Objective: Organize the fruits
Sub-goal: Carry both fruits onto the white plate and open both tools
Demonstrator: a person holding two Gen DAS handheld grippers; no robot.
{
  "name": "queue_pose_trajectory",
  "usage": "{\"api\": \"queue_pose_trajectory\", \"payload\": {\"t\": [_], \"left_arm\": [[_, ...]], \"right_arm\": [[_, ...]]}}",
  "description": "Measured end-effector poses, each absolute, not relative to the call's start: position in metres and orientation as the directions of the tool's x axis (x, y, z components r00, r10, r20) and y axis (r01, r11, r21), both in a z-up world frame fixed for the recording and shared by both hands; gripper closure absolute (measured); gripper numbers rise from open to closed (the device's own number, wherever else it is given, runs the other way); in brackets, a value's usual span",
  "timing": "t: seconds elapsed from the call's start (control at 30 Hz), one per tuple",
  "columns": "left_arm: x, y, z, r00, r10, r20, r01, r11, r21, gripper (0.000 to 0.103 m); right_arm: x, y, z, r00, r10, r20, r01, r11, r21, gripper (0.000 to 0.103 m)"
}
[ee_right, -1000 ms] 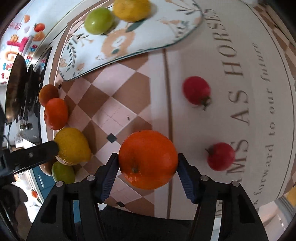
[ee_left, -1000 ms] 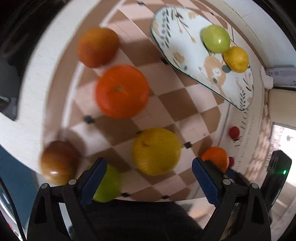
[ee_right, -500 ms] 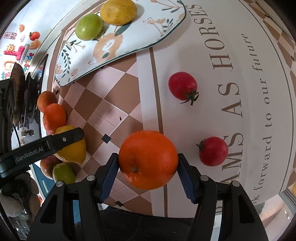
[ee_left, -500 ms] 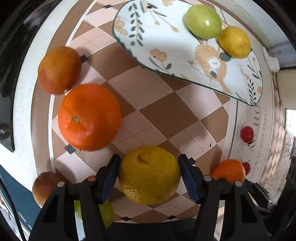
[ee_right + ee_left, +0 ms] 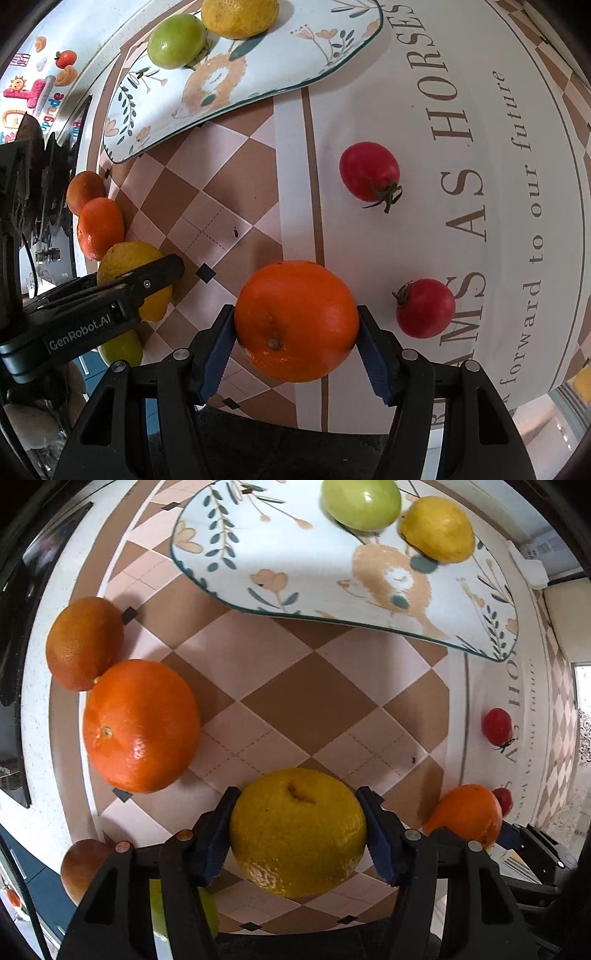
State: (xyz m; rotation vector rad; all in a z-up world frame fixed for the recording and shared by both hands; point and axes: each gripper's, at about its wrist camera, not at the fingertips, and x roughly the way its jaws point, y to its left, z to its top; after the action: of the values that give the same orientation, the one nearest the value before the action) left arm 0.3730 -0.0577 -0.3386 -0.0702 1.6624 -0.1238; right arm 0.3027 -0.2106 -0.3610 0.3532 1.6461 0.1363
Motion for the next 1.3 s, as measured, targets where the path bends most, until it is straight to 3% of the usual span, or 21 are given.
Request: {"api": "queue_pose_trajectory", "payload": {"t": [0.3, 0.5, 0.87, 1.3], "left_arm": [[0.400, -0.058, -0.273, -0.024, -0.249, -0.968, -0.021, 0.968, -0.249, 0.043], [0.459, -0.039, -0.236, 0.050, -0.262, -0.964, -0.052, 0.963, -0.264, 0.043], [0.554, -0.005, -0.298, -0.036, -0.202, -0.979, -0.154, 0.969, -0.194, 0.043], [0.574, -0.016, -0.331, -0.115, -0.205, -0.972, -0.164, 0.969, -0.185, 0.042]], "right_arm": [[0.330, -0.230, -0.324, 0.010, 0.413, -0.911, 0.191, 0.893, 0.407, 0.038], [0.394, -0.224, -0.303, 0.091, 0.384, -0.919, 0.152, 0.907, 0.394, 0.038], [0.461, -0.187, -0.335, 0.045, 0.298, -0.953, 0.092, 0.949, 0.301, 0.038], [0.467, -0.183, -0.347, 0.034, 0.300, -0.953, 0.109, 0.947, 0.301, 0.037]]}}
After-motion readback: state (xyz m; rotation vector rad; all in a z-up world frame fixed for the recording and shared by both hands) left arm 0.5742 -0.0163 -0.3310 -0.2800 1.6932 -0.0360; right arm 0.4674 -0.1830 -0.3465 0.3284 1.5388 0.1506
